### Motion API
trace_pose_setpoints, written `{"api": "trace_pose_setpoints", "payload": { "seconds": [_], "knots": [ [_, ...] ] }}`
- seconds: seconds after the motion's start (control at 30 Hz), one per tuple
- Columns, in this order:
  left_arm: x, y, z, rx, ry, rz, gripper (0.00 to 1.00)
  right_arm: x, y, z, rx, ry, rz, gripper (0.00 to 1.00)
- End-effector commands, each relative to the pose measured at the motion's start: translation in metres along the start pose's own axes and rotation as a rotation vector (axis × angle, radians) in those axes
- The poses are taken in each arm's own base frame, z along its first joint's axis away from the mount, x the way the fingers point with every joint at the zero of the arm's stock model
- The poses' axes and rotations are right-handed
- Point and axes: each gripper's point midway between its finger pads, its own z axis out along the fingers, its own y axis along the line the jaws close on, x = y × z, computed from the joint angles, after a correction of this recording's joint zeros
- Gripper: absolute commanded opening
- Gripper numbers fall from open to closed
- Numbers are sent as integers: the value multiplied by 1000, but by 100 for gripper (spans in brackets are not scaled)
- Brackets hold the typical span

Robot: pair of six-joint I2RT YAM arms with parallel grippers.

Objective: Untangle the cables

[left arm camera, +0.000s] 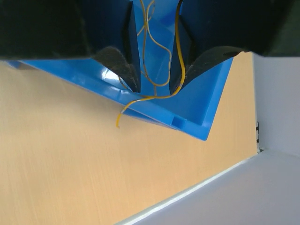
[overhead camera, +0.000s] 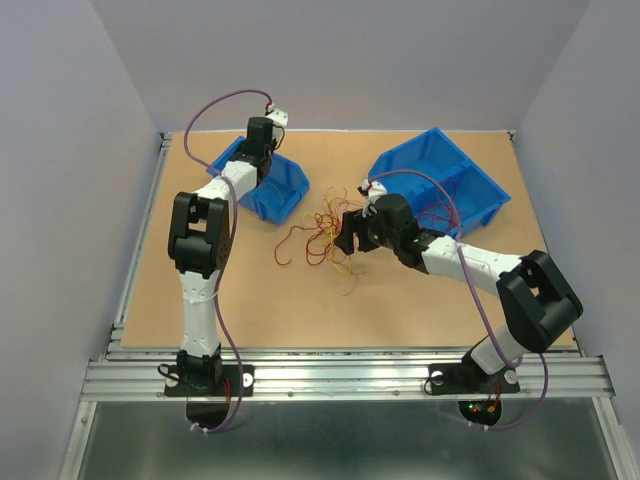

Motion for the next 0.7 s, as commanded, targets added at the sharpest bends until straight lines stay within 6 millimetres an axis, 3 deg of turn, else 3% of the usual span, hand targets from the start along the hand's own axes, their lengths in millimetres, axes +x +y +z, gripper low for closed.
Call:
{"api": "trace_pose_setpoints", "payload": {
  "seconds": [0.0,0.13,0.17,0.23,0.37,0.4,0.47,0.53,0.67],
  "knots": [
    [-26,17,2,-40,-65,-31,30,-44,19,-9,-41,-111,-26,76],
    [-29,16,1,4,-86,-58,13,-44,19,-10,-42,-113,-26,77],
    [-25,18,1,19,-86,-77,0,-45,19,-10,-43,-114,-26,76],
    [-29,27,-7,21,-100,-109,0,-45,20,-11,-45,-115,-26,77],
    [-14,53,-20,4,-101,-249,0,-47,21,-14,-46,-123,-27,76],
    [-22,59,-30,22,-132,-278,0,-47,22,-14,-49,-123,-28,76],
    [-10,58,-37,59,-129,-318,0,-49,21,-16,-48,-128,-28,76],
    [-23,67,-53,93,-206,-360,0,-48,22,-17,-49,-129,-29,76],
    [-15,63,-63,98,-219,-380,0,-50,23,-18,-51,-133,-30,76]
  ]
}}
